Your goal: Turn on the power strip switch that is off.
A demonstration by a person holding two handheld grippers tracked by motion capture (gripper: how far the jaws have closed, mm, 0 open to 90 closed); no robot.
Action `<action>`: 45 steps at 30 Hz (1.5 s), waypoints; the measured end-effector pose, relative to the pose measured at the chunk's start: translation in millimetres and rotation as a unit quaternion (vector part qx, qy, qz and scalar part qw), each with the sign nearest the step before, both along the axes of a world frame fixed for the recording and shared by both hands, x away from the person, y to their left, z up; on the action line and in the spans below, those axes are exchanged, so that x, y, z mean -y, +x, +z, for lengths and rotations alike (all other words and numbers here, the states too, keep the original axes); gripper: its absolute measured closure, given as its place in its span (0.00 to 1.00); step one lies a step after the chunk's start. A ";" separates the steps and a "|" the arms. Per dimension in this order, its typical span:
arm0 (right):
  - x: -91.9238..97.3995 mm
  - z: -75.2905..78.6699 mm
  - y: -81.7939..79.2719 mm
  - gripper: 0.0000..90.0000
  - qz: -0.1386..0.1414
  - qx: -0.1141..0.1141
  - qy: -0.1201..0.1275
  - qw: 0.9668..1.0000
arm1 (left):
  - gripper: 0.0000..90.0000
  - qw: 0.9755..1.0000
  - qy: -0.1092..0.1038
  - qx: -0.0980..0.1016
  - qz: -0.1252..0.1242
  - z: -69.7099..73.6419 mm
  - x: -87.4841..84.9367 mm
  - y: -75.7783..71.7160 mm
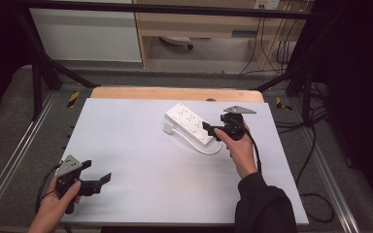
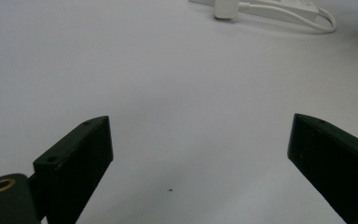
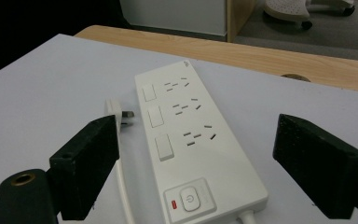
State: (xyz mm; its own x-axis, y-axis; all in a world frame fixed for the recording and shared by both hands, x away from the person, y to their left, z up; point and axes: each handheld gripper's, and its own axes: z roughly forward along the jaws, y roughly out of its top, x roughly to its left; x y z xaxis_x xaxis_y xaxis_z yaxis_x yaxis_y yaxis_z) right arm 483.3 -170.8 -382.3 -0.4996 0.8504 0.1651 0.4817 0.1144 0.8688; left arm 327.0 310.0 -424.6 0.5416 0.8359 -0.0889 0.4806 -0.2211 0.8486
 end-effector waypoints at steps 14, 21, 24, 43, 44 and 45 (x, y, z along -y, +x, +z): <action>-5.2 -10.8 28.8 0.18 -0.013 -0.025 -0.016 0.999 | 0.07 1.000 0.001 -0.001 -0.004 -0.1 0.7 0.9; -4.8 -17.9 39.2 0.25 -0.022 -0.035 0.004 0.999 | 0.07 1.000 0.006 0.001 -0.004 0.5 1.4 3.3; -5.6 -18.4 41.3 0.30 -0.023 -0.035 0.009 0.999 | 0.07 1.000 0.005 0.001 -0.004 0.4 1.3 2.6; -24.4 -22.9 39.3 0.86 0.002 -0.021 0.009 1.000 | 0.07 1.000 0.012 -0.002 -0.001 -0.5 0.8 2.4; -25.7 -23.5 38.9 0.89 0.007 -0.022 0.013 1.000 | 0.07 1.000 0.012 -0.001 0.000 -0.3 0.6 2.2; -27.1 -24.0 38.3 0.91 0.011 -0.022 0.019 1.000 | 0.07 1.000 0.009 -0.001 0.000 -0.2 0.5 2.2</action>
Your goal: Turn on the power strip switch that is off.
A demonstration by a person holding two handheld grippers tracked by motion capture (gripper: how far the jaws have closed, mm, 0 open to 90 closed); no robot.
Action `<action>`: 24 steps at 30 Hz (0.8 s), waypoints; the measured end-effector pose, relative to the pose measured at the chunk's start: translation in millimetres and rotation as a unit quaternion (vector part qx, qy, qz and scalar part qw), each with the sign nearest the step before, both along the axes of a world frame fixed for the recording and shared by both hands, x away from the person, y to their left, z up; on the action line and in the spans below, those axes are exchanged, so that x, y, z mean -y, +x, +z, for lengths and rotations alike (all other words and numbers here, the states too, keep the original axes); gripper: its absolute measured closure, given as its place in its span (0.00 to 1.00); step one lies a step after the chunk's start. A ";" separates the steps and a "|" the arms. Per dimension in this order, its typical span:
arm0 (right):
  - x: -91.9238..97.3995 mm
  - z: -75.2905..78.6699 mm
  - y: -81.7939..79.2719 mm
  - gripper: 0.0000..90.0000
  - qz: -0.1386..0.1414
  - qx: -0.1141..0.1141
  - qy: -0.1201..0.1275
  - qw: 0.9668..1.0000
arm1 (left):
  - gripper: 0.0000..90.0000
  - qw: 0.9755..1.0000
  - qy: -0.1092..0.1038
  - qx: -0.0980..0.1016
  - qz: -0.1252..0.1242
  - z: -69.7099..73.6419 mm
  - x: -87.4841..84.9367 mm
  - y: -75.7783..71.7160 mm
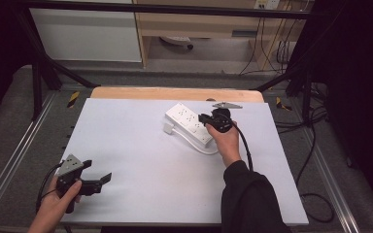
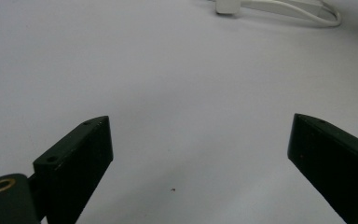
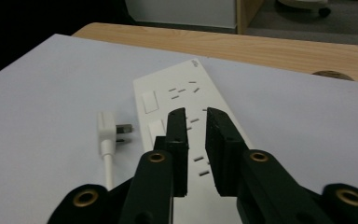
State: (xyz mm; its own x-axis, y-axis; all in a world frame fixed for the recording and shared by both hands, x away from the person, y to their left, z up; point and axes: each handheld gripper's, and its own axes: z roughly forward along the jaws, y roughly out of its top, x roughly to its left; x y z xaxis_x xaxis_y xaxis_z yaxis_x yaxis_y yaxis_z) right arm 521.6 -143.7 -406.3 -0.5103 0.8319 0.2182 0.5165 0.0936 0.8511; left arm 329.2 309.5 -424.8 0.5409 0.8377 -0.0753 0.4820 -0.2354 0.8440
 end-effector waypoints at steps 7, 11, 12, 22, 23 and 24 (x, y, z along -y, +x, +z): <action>-7.7 -2.5 -1.8 0.97 0.008 0.016 -0.014 1.000 | 0.07 1.000 -0.003 -0.001 0.005 0.0 -1.2 0.2; -8.5 -6.7 -3.1 1.00 0.010 0.018 -0.020 1.000 | 0.07 1.000 -0.005 0.001 0.009 0.3 -1.6 0.2; -8.8 -7.8 -3.4 1.00 0.013 0.019 -0.025 0.999 | 0.07 1.000 -0.007 0.002 0.009 0.6 -1.8 0.0; -14.5 -15.8 -4.0 1.00 0.013 0.027 -0.026 0.999 | 0.07 1.000 -0.003 -0.001 0.011 -0.2 -2.3 0.4; -15.2 -16.7 -4.1 1.00 0.014 0.028 -0.025 0.999 | 0.07 1.000 -0.003 -0.001 0.011 -0.3 -2.3 0.3; -16.0 -17.5 -4.1 1.00 0.015 0.030 -0.026 0.999 | 0.07 1.000 -0.003 -0.001 0.011 -0.2 -2.3 0.3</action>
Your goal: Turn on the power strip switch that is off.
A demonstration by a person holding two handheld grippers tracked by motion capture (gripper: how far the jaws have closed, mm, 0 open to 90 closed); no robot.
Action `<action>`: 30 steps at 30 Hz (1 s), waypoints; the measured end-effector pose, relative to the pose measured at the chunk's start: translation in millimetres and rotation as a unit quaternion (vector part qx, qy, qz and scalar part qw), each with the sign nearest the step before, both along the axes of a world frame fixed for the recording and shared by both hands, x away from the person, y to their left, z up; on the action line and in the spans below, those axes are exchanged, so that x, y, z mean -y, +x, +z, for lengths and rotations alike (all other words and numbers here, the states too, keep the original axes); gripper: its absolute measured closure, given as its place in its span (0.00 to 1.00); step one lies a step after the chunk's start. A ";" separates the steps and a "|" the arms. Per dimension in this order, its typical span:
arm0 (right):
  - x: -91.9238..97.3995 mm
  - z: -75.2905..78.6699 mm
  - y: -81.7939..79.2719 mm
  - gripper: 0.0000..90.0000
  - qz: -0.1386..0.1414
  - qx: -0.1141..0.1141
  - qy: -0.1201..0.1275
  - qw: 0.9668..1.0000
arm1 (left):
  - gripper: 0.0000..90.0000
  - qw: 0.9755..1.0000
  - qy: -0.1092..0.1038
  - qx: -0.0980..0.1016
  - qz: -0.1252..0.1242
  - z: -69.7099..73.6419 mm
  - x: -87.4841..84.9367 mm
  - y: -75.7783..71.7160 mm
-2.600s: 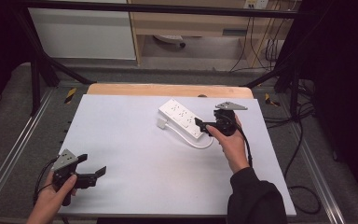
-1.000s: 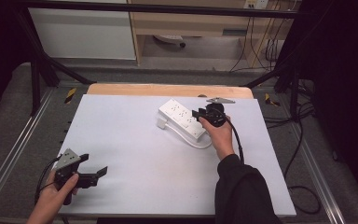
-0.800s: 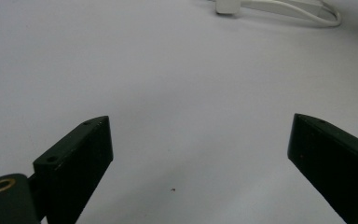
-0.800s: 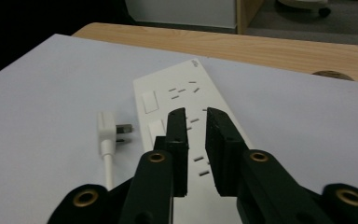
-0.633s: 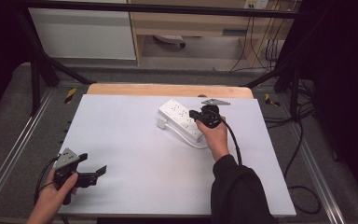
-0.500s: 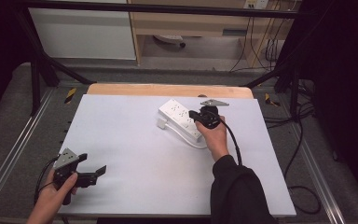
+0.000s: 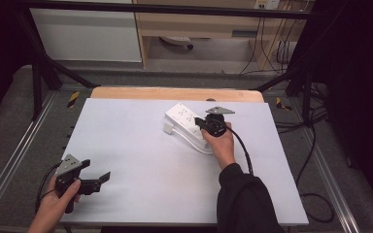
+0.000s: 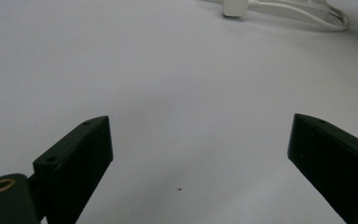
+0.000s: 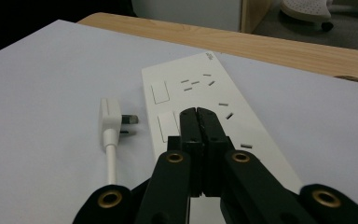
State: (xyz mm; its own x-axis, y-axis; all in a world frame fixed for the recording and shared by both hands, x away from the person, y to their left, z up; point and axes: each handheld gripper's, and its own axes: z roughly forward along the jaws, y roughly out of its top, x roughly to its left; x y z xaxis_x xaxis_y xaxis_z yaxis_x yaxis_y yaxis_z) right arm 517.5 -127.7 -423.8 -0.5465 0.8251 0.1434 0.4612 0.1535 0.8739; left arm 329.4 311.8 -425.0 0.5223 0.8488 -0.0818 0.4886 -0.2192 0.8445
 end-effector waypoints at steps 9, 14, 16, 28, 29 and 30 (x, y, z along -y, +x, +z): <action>-4.7 -2.6 -2.2 1.00 0.008 0.006 0.005 1.000 | 0.07 1.000 0.002 -0.001 -0.002 -0.1 0.1 -0.3; -6.8 -4.7 -3.5 1.00 0.008 0.005 0.002 1.000 | 0.07 1.000 0.001 -0.002 -0.001 -0.1 -0.2 -0.4; -7.4 -6.4 -3.3 1.00 0.007 0.003 0.005 1.000 | 0.07 1.000 0.001 -0.002 -0.001 -0.1 -0.2 -0.3; -3.1 -19.9 -5.4 1.00 0.004 -0.008 0.003 1.000 | 0.07 1.000 -0.001 -0.001 -0.003 0.1 0.3 -0.6; -3.2 -20.0 -5.5 1.00 0.004 -0.008 0.003 1.000 | 0.07 1.000 -0.001 -0.002 -0.003 0.1 0.4 -0.9; -3.4 -20.0 -5.8 1.00 0.004 -0.008 0.003 1.000 | 0.07 1.000 0.001 -0.001 -0.004 0.0 0.3 -0.7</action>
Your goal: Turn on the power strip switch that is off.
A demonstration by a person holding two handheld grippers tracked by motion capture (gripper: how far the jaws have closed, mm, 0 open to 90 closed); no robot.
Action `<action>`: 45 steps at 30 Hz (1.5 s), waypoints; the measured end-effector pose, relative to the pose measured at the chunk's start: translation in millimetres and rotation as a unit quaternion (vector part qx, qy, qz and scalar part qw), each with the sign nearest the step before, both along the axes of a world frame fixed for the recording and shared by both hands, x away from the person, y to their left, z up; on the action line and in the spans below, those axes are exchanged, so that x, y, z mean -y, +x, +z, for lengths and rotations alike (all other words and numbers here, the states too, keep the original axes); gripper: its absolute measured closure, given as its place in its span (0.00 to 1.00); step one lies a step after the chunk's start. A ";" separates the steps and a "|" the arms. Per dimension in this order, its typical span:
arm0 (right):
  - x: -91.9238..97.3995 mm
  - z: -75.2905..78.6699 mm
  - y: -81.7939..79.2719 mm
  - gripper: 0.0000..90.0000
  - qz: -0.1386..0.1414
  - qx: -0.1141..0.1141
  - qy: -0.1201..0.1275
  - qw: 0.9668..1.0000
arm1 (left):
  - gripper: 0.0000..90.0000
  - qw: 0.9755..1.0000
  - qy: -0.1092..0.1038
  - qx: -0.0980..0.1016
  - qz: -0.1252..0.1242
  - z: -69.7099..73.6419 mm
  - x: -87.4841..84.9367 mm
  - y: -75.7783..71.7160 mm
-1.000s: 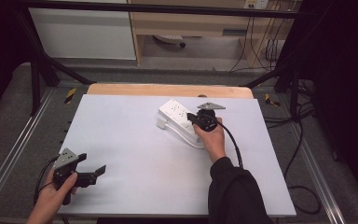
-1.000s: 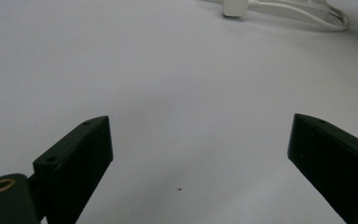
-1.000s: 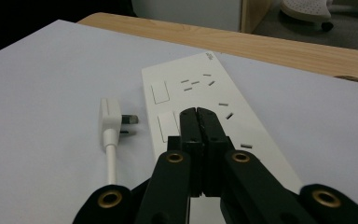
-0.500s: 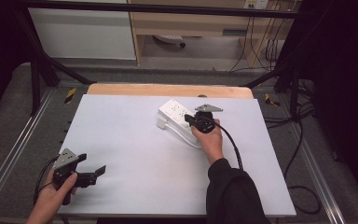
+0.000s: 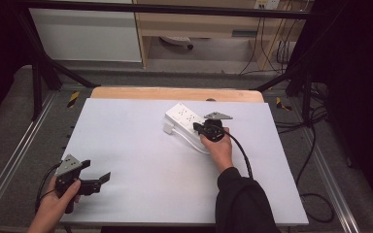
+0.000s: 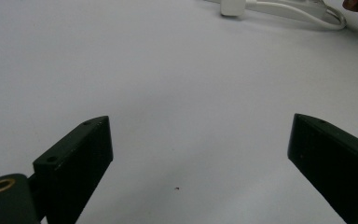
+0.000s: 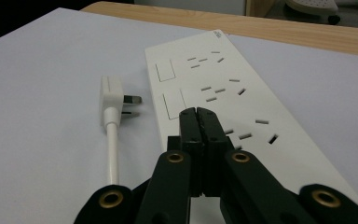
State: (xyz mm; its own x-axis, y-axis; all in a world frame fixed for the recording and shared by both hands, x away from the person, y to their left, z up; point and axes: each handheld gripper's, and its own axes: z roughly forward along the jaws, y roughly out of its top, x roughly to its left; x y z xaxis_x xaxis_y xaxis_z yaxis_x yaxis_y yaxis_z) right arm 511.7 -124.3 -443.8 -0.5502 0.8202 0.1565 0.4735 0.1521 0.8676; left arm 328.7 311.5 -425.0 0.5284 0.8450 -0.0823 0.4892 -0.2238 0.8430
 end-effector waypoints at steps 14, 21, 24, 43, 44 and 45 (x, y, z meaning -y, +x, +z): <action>-0.3 -4.1 -2.1 1.00 0.001 0.001 -0.015 1.000 | 0.07 1.000 0.000 0.001 -0.004 -0.1 0.6 0.0; 1.4 -6.2 -3.1 1.00 0.000 0.002 -0.016 1.000 | 0.07 1.000 0.000 0.001 -0.004 -0.2 1.0 0.0; 0.9 -6.5 -3.4 1.00 0.001 0.002 -0.016 1.000 | 0.08 1.000 0.000 0.001 -0.004 -0.3 1.1 0.0; -4.2 -5.9 -6.0 1.00 0.004 0.010 -0.033 0.999 | 0.08 1.000 -0.001 -0.001 -0.004 -0.5 1.3 -0.2; -4.0 -5.8 -6.0 1.00 0.004 0.009 -0.034 0.999 | 0.08 1.000 -0.001 -0.001 -0.004 -0.5 1.4 -0.3; -4.0 -5.7 -6.0 1.00 0.004 0.009 -0.033 0.999 | 0.08 1.000 -0.001 -0.001 -0.005 -0.5 1.5 -0.4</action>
State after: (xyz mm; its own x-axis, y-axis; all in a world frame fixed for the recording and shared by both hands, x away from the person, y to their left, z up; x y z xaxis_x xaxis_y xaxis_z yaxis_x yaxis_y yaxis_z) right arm 505.7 -120.4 -449.5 -0.5587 0.8243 0.0918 0.4570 0.2136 0.8634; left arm 328.3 310.0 -425.5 0.5358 0.8401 -0.0844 0.4892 -0.2274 0.8420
